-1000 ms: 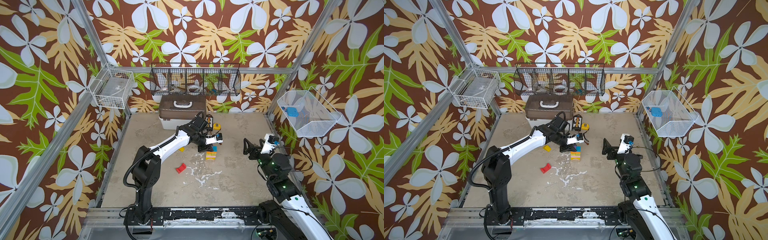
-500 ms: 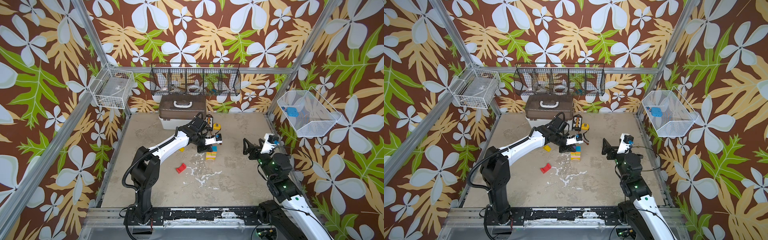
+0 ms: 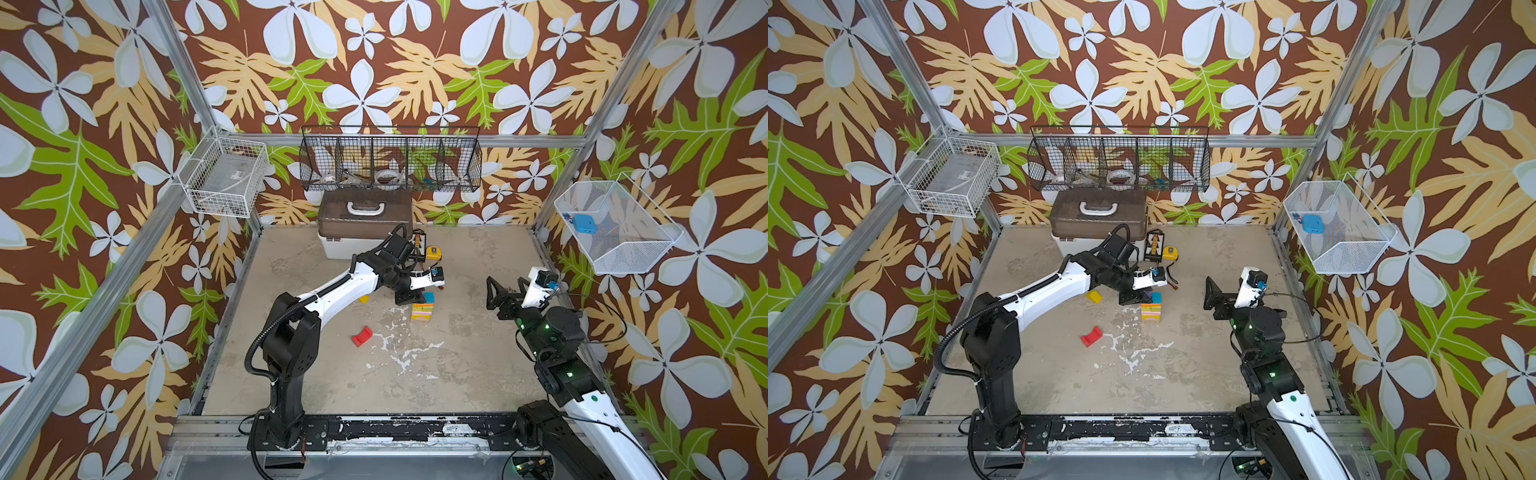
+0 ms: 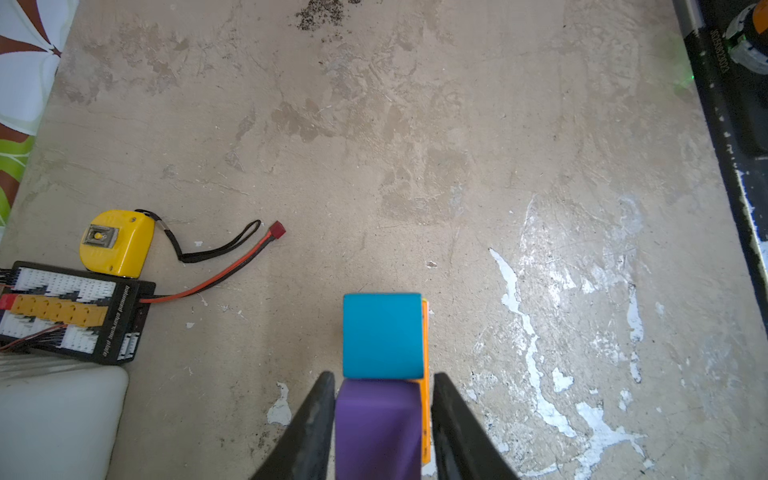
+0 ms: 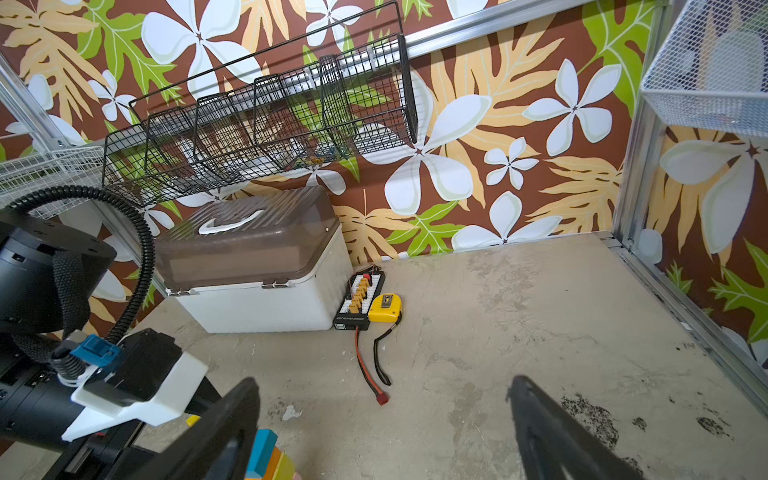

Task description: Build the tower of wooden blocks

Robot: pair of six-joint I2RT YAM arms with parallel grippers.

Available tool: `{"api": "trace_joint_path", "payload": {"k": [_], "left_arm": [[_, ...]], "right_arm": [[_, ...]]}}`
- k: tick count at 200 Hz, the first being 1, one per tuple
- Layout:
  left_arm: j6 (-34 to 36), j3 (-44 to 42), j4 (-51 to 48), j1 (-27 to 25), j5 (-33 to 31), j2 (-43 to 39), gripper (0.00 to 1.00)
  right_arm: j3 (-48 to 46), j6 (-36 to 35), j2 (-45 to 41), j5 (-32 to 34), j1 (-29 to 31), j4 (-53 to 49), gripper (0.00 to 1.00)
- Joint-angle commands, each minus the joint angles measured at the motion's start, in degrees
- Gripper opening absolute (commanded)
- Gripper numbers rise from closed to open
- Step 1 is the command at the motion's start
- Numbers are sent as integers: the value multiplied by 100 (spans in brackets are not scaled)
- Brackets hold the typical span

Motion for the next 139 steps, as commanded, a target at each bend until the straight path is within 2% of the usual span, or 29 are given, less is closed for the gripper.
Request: {"api": "trace_joint_path", "payload": {"k": [1,66,70,71,73,74,77,119,129,139], "left_arm": [[14,-15,51,7,88,-5,41],[-21,-15,100,7,116,-114,55],[-20,-6,104,7,148,-133,63],[-20,-1,106,7,154,-139,70],[-20,3,108,7,161,-155,89],[-20,12,112,7,169,-159,94],[-20,20,131,7,181,-181,99],[-299,-262,916,7,246,-1030,100],[-551,-716,1610,7,81,-1517,100],[-1154,-1395,2691,7,-305,-2196,100]], "right_arm": [[10,-11,4,3,4,70,94],[-1,-2,37,11,3,78,94],[1,-2,43,7,3,79,94],[0,-2,43,10,2,84,94],[0,2,47,8,3,87,94],[4,5,48,11,4,87,94],[8,7,48,13,2,72,94],[43,86,153,107,4,37,93],[36,143,207,89,4,74,94],[36,216,290,18,2,126,94]]}}
